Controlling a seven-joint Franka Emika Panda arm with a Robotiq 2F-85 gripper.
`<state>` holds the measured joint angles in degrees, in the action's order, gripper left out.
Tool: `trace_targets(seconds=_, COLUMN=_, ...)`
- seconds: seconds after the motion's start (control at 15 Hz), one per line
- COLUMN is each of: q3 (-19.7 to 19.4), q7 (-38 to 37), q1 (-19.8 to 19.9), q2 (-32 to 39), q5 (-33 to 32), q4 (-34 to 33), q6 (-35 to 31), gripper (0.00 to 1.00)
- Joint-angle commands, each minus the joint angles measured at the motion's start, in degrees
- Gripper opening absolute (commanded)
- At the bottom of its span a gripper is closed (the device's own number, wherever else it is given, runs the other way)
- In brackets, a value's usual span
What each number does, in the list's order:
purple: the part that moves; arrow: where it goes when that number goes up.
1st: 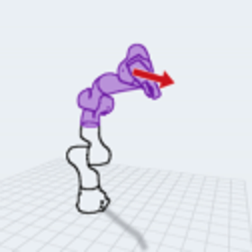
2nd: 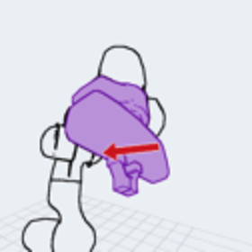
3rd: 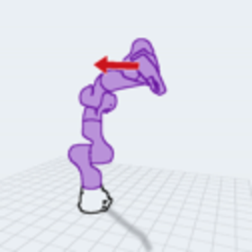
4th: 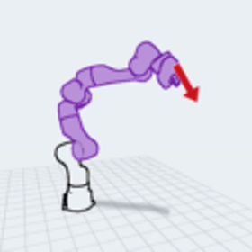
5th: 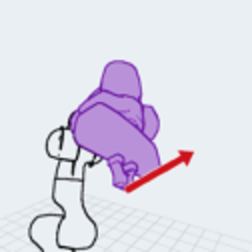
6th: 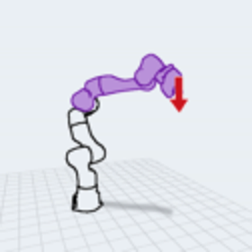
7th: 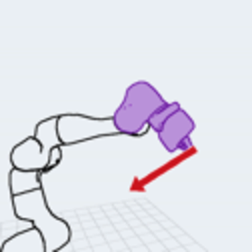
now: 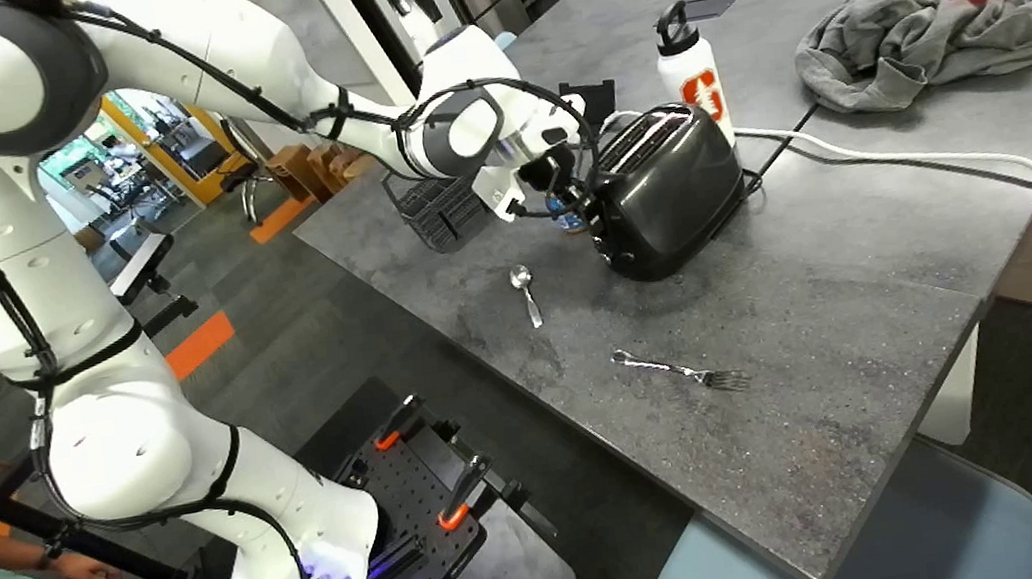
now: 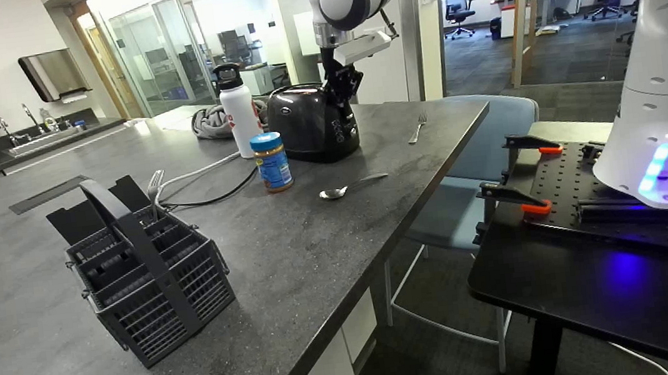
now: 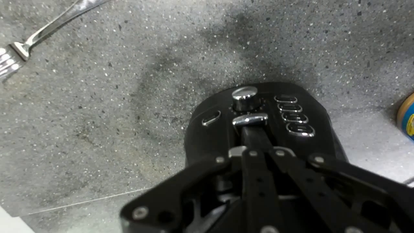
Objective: Push down the lever on the toaster
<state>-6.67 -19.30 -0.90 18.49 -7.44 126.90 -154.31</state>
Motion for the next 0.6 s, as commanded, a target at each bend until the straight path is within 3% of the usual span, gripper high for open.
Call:
trace_targets(seconds=0.0, q3=-0.72, q7=-1.14, q1=-0.15, q2=3.72, q5=1.85, q4=-0.38, q6=-2.56, gripper=0.0)
trace_targets(seconds=0.53, q3=0.17, q7=-0.66, q1=0.46, q2=7.11, q5=7.92, q4=-0.64, q6=-4.49, gripper=0.0)
